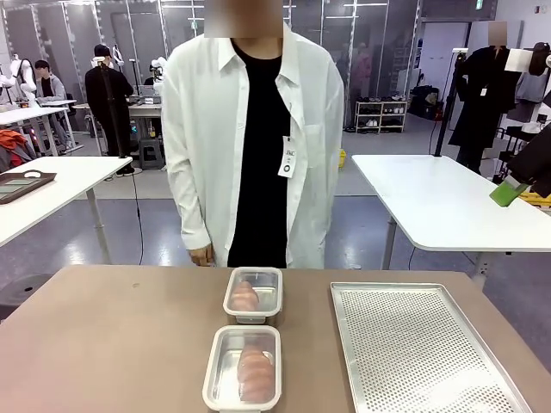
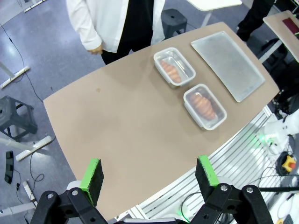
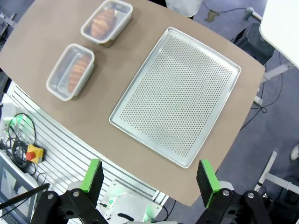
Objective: Place the bread into the airtight container.
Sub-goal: Pick up a Butter Roll and place it into an empty Airtight Container.
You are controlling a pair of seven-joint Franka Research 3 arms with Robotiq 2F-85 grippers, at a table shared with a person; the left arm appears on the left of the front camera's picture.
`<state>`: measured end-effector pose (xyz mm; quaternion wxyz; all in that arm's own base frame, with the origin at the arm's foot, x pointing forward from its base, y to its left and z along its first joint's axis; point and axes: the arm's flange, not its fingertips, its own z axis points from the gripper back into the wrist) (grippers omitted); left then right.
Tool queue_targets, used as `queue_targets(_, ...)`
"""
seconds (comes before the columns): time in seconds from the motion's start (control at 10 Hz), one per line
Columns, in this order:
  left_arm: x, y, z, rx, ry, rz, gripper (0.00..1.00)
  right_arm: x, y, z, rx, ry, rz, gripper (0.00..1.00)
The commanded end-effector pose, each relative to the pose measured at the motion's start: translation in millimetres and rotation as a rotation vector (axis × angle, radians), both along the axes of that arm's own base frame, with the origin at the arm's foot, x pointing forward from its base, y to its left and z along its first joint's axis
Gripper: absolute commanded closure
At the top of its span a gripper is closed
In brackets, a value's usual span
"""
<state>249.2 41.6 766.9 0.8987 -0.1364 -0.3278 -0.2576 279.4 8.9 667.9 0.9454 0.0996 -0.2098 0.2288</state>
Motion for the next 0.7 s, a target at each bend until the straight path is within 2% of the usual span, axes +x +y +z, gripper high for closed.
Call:
queue_targets(0.0,-0.1,0.1,0.9,0.004,-0.006,-0.018,0.00,-2.7,-0.6,1.0,0.000,0.005,0.002,0.00)
queue_targets(0.6,-0.1,0.1,0.9,0.004,-0.006,-0.018,0.00,-2.7,-0.6,1.0,0.000,0.005,0.002,0.00)
